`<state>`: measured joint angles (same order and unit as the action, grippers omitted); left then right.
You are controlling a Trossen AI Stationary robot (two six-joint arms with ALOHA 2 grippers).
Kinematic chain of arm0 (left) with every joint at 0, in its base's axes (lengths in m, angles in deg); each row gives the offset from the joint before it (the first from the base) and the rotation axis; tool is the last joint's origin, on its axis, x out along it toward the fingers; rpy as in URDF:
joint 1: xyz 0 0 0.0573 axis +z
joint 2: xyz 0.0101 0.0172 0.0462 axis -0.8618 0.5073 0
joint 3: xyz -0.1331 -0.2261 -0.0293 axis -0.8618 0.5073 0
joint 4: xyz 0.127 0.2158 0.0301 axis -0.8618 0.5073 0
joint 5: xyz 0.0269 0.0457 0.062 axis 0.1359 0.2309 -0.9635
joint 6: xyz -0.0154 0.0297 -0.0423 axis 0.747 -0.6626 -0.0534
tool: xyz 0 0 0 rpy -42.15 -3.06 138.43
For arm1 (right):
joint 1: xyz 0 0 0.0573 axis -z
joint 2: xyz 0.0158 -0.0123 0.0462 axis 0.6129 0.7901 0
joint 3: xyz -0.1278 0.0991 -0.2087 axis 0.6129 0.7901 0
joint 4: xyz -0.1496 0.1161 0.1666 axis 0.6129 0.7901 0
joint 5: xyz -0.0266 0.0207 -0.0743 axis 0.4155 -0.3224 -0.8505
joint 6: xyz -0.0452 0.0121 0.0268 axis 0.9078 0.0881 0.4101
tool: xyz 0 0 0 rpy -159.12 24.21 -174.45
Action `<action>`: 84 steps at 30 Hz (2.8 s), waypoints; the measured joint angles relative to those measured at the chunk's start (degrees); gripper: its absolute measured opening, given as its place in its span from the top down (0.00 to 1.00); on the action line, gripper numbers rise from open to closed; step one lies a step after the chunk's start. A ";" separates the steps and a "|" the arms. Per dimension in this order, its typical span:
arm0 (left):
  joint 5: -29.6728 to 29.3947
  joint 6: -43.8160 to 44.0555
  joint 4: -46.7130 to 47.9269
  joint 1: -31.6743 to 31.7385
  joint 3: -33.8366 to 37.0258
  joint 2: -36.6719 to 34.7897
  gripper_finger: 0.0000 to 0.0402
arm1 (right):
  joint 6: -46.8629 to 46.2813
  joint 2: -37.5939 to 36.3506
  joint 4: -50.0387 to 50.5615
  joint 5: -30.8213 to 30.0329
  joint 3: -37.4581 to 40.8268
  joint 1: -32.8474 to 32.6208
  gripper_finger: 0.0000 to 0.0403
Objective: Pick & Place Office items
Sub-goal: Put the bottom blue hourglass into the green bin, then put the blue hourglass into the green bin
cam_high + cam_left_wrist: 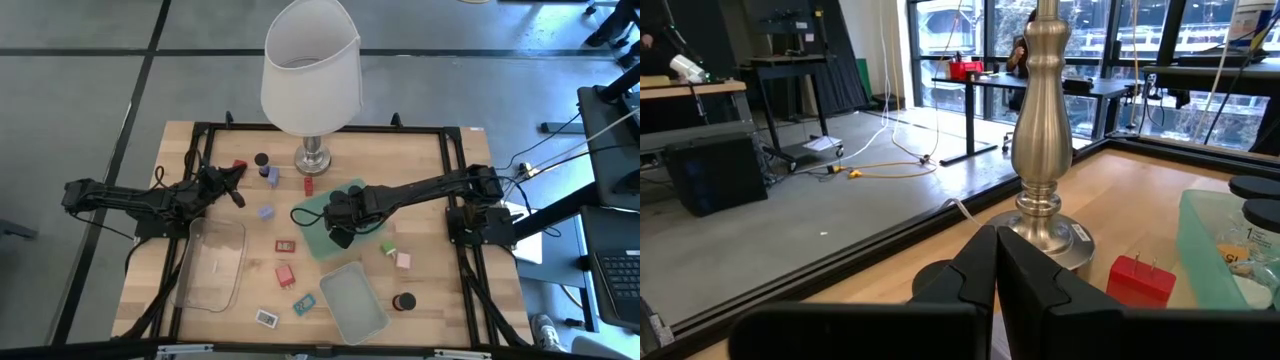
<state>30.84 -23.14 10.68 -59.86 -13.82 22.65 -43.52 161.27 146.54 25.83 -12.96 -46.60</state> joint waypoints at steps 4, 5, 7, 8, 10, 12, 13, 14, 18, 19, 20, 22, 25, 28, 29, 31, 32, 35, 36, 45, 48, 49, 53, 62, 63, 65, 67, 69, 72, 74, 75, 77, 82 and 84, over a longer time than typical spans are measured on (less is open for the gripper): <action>0.00 0.00 0.00 0.00 0.00 0.00 0.98 | -0.49 0.00 0.00 0.09 0.00 0.00 0.40; 0.00 0.00 0.00 0.00 0.02 0.00 0.98 | -0.48 0.00 0.02 0.08 0.00 0.00 0.39; 0.00 0.00 0.00 0.00 0.00 0.00 0.98 | -0.48 0.00 0.02 0.07 0.00 0.02 0.35; 0.00 0.00 0.01 0.00 0.00 0.00 0.98 | -0.69 -0.02 0.02 0.07 0.00 0.08 0.33; 0.00 0.00 0.02 0.00 0.00 0.00 0.98 | -0.82 -0.02 0.02 0.07 0.00 0.22 0.30; 0.00 0.00 0.00 0.00 0.00 0.00 0.98 | -0.84 -0.13 0.11 0.08 0.00 0.51 0.27; 0.00 0.00 0.00 0.00 0.00 0.00 0.98 | -0.85 -0.22 0.15 0.12 0.00 0.70 0.26; 0.00 0.00 0.00 0.00 0.00 0.00 0.98 | -0.85 -0.40 0.22 0.16 -0.03 0.90 0.25; 0.00 0.00 0.02 0.00 0.00 0.00 0.98 | -0.67 -0.72 4.33 -1.27 -3.49 1.16 0.24; 0.00 0.00 0.02 0.00 0.00 0.00 0.98 | -0.32 -0.72 6.74 -2.09 -5.12 1.16 0.24; 0.00 0.00 0.00 0.00 0.00 0.00 0.98 | 0.16 -0.73 9.40 -3.08 -6.98 1.15 0.25; 0.00 0.00 0.02 0.00 0.00 0.00 0.98 | 1.02 -0.74 13.09 -4.78 -10.98 0.80 0.26; 0.00 0.00 0.02 0.00 0.00 0.00 0.98 | 3.16 -0.79 17.88 -7.53 -17.59 -0.13 0.27; 0.00 0.00 0.01 0.00 0.01 0.00 0.98 | 6.03 -0.85 21.26 -10.50 -23.83 -1.52 0.28; -0.01 0.00 0.01 0.00 0.01 0.00 0.98 | 7.00 -0.85 22.31 -11.44 -25.72 -1.98 0.28; -0.02 0.00 0.00 0.00 0.00 0.00 0.98 | 8.93 -0.85 24.20 -13.58 -29.34 -2.93 0.28; 0.00 0.00 0.01 0.00 0.00 0.00 0.98 | 9.73 -0.85 25.14 -14.72 -31.02 -3.39 0.28; 0.00 0.00 0.02 0.00 0.00 0.00 0.98 | 11.36 -0.85 27.78 -18.63 -35.14 -4.78 0.28; 0.00 0.00 0.02 0.00 0.00 0.00 0.98 | 11.72 -0.85 28.91 -20.05 -36.29 -5.27 0.28; 0.00 0.00 0.02 0.00 0.00 -0.02 0.98 | 18.87 -5.28 30.40 -20.31 -37.81 -7.14 0.28; 0.00 0.00 -0.73 0.00 0.02 -0.03 0.98 | 19.96 -8.11 30.32 -20.96 -36.25 -6.61 0.28; 0.00 0.00 -0.69 0.00 0.00 -0.04 0.98 | 19.90 -9.27 30.34 -21.14 -35.55 -6.30 0.28; 0.00 0.00 -0.66 0.00 0.00 -0.02 0.98 | 17.97 -13.55 30.32 -26.08 -31.83 -5.55 0.28; -0.81 0.02 -1.75 0.04 0.01 -0.02 0.98 | 9.56 -21.71 30.35 -32.74 -17.52 -5.57 0.28; -0.81 0.12 -1.75 0.04 0.01 -0.02 0.98 | 8.96 -22.48 30.36 -32.74 -16.04 -5.54 0.28; -0.78 0.88 -1.74 0.04 0.00 -0.02 0.96 | 7.86 -23.67 30.36 -32.71 -13.52 -5.29 0.28; 0.49 1.53 -1.73 0.07 0.01 -0.02 0.92 | 7.07 -24.43 30.35 -32.67 -11.93 -4.86 0.28; 3.42 1.53 -1.73 0.07 0.00 -0.02 0.87 | 5.83 -25.09 30.34 -32.71 -11.13 -4.31 0.28; 8.02 1.53 -1.73 0.07 0.00 -0.02 0.77 | 3.46 -25.87 30.32 -32.71 -10.88 -3.73 0.28; 9.57 1.53 -1.72 0.05 0.01 -0.02 0.70 | 2.20 -26.15 30.29 -32.34 -10.88 -3.63 0.28; 9.93 1.52 -1.73 0.07 0.00 -0.02 0.66 | 1.69 -26.36 30.32 -31.78 -10.88 -3.63 0.28; 10.19 1.36 -1.70 0.05 0.02 -0.02 0.59 | 1.24 -26.64 30.34 -30.52 -10.88 -3.63 0.28; 4.81 -2.65 -1.76 0.13 0.01 -0.02 0.45 | -0.70 -26.60 30.32 -28.36 -10.86 -3.67 0.28; 0.69 -3.89 -1.84 0.78 0.01 -0.02 0.41 | -1.14 -26.58 30.32 -28.18 -10.86 -3.67 0.28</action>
<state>31.54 -27.03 8.85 -59.07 -13.81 22.62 -44.66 134.69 176.85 -2.36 -23.83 -50.27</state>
